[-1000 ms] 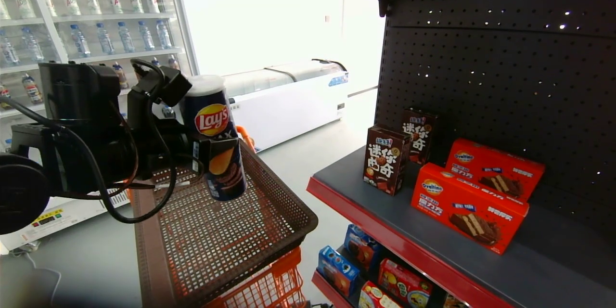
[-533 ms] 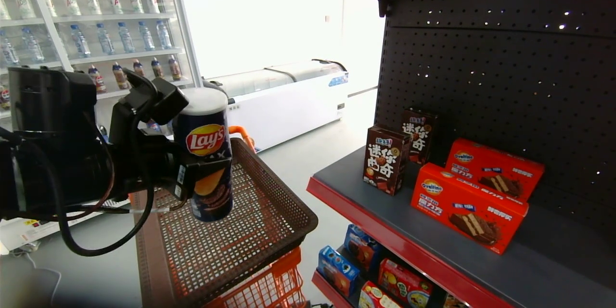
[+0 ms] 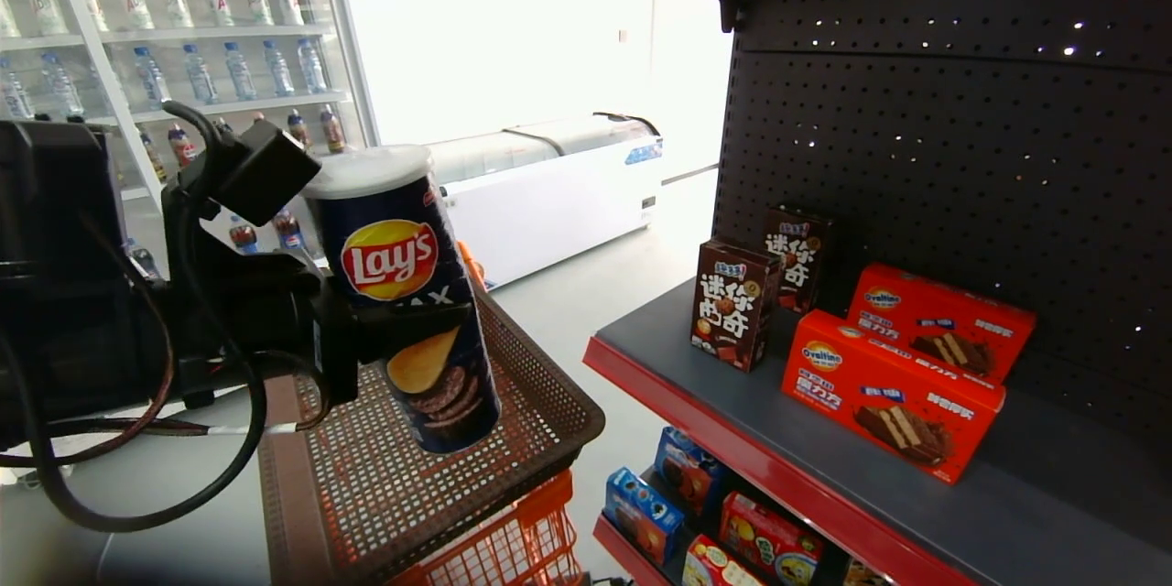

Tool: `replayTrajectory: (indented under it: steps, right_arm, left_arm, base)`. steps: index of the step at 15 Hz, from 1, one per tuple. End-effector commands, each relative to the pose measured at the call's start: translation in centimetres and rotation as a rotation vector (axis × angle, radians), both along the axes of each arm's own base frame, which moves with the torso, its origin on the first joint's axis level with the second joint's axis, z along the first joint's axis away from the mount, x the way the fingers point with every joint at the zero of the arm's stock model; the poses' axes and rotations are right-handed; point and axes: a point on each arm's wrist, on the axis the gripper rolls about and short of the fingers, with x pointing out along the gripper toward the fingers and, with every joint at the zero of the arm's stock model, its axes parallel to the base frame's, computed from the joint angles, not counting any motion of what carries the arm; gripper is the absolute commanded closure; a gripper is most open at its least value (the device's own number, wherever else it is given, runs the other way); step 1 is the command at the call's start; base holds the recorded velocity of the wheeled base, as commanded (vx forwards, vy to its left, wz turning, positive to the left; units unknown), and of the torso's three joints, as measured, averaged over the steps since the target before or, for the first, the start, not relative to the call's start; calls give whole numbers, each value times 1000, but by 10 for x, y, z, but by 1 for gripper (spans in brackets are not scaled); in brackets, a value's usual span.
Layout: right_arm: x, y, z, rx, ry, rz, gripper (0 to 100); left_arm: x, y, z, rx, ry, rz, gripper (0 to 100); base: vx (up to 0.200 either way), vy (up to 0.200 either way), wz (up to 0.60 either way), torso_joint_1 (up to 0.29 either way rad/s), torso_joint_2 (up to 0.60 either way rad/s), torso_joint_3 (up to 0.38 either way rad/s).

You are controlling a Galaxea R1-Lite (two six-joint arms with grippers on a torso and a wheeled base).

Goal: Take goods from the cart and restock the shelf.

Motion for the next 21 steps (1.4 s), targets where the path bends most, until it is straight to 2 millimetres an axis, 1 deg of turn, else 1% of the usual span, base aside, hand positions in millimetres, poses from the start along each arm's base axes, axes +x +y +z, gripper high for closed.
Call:
replayTrajectory:
  steps: [1, 2, 4, 6, 9, 11, 13, 15, 17, 21]
  right_arm:
    - [0, 0, 0, 0, 2, 0, 0]
    - [0, 0, 0, 0, 2, 2, 0]
    - [0, 0, 0, 0, 2, 2, 0]
    - [0, 0, 0, -2, 2, 0, 0]
    - [0, 0, 0, 0, 2, 0, 0]
    - [0, 0, 0, 0, 2, 0, 0]
    - [0, 0, 0, 0, 2, 0, 0]
    - [0, 0, 0, 0, 2, 0, 0]
    - [0, 0, 0, 0, 2, 0, 0]
    - [0, 0, 0, 0, 2, 0, 0]
  left_arm:
    - [-11, 3, 2, -12, 0, -20, 100]
    - [-13, 3, -1, -2, 33, -24, 100]
    - [-14, 4, 2, -2, 30, -29, 100]
    - [-14, 2, 7, -20, 27, -80, 100]
    - [-19, 0, 1, -17, 71, -125, 100]
    - [-26, -3, 4, -20, 73, -172, 100]
    - [-28, -8, 2, -18, 84, -204, 100]
    - [-33, -7, 0, -16, 140, -237, 100]
    - [-33, -6, 0, -11, 144, -237, 100]
    - [-26, -8, -1, -1, 136, -239, 100]
  base:
    - [0, 0, 0, 0, 0, 0]
    - [0, 0, 0, 0, 0, 0]
    - [0, 0, 0, 0, 0, 0]
    - [0, 0, 0, 0, 0, 0]
    - [0, 0, 0, 0, 0, 0]
    - [0, 0, 0, 0, 0, 0]
    - [0, 0, 0, 0, 0, 0]
    - [0, 0, 0, 0, 0, 0]
    - [0, 0, 0, 0, 0, 0]
    - [0, 0, 0, 0, 0, 0]
